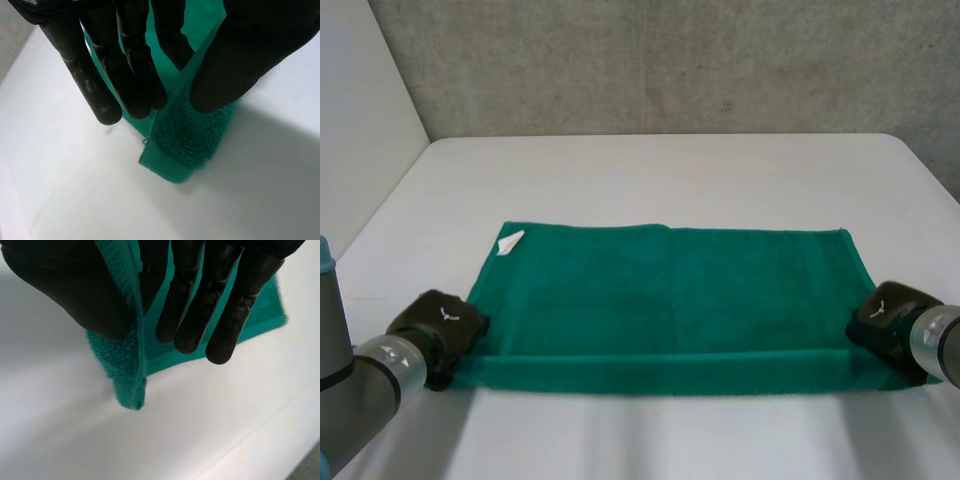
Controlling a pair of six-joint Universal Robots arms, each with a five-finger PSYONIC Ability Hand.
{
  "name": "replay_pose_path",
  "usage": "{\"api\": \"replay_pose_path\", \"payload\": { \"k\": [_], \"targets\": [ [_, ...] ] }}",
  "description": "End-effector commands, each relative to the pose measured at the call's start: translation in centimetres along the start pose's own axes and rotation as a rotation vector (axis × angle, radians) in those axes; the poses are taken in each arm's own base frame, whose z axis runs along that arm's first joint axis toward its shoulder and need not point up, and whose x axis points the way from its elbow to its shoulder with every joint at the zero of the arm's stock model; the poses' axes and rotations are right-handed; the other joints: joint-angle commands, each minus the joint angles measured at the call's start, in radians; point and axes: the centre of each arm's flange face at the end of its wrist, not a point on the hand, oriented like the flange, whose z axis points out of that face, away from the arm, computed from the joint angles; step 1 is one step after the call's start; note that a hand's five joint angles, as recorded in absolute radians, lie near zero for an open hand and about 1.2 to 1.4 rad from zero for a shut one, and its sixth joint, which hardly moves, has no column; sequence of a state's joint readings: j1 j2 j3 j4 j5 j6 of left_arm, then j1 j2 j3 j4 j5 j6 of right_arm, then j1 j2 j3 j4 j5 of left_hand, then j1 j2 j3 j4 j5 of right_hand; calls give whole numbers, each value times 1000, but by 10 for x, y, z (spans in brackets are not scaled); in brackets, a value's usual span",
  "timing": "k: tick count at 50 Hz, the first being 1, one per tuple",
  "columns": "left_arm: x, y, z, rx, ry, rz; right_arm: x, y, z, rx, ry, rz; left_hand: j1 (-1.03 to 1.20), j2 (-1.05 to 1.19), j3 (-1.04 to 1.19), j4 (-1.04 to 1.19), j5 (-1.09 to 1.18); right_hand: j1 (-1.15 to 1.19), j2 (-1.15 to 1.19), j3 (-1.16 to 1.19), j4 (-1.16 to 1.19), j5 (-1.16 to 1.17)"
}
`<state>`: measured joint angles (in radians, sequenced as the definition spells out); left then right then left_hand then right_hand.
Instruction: Fold the towel.
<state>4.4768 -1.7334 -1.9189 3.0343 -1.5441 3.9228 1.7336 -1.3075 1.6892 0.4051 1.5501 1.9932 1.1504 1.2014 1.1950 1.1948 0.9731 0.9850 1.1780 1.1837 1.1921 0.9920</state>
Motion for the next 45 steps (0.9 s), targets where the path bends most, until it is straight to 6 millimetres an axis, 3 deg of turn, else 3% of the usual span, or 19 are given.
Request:
{"api": "replay_pose_path", "payload": {
  "k": [1, 5, 10, 18, 23, 24, 25, 26, 28, 31, 35, 39, 41, 45],
  "targets": [
    [-11, -33, 47, 195, -126, 25, 25, -12, 42, 63, 157, 44, 246, 195, 201, 201, 249, 411, 218, 213, 204, 230],
    [-21, -53, 85, 297, -208, 20, 38, -22, 77, 94, 234, 141, 246, 195, 201, 201, 249, 411, 218, 213, 204, 230],
    [-25, -77, 135, 415, -287, 27, 46, -46, 103, 152, 314, 167, 246, 195, 201, 201, 249, 411, 218, 213, 204, 230],
    [-21, -87, 193, 474, -316, 40, 69, -64, 154, 252, 478, 166, 246, 195, 201, 201, 249, 411, 218, 213, 204, 230],
    [-18, -87, 213, 490, -324, 43, 74, -69, 179, 280, 532, 169, 246, 195, 201, 201, 249, 411, 218, 213, 204, 230],
    [-18, -87, 213, 490, -324, 43, 74, -68, 182, 276, 535, 171, 246, 195, 201, 201, 249, 319, 126, 121, 112, 138],
    [-17, -87, 218, 503, -322, 41, 73, -69, 186, 275, 539, 175, 246, 195, 201, 201, 249, -333, -526, -531, -540, -514],
    [-12, -89, 220, 550, -304, 56, 72, -68, 187, 270, 538, 175, -341, -392, -385, -385, -338, -598, -791, -797, -805, -779],
    [-9, -90, 220, 581, -286, 69, 71, -68, 187, 263, 543, 184, -976, -1027, -1020, -1020, -973, -810, -1003, -1009, -1018, -992],
    [-2, -90, 216, 630, -271, 84, 70, -67, 188, 253, 547, 209, -976, -1027, -1020, -1020, -973, -810, -1003, -1009, -1018, -992],
    [-10, -98, 208, 665, -315, 82, 79, -70, 176, 288, 558, 297, -976, -1027, -1020, -1020, -973, -810, -1003, -1009, -1018, -992],
    [-24, -107, 189, 660, -379, 63, 107, -77, 135, 379, 597, 437, -976, -1027, -1020, -1020, -973, -810, -1003, -1009, -1018, -992],
    [-33, -109, 176, 642, -411, 40, 111, -80, 112, 423, 582, 500, -976, -1027, -1020, -1020, -973, -810, -1003, -1009, -1018, -992],
    [-39, -109, 150, 625, -421, 9, 107, -79, 87, 467, 533, 550, -976, -1027, -1020, -1020, -973, -810, -1003, -1009, -1018, -992]
  ]
}}
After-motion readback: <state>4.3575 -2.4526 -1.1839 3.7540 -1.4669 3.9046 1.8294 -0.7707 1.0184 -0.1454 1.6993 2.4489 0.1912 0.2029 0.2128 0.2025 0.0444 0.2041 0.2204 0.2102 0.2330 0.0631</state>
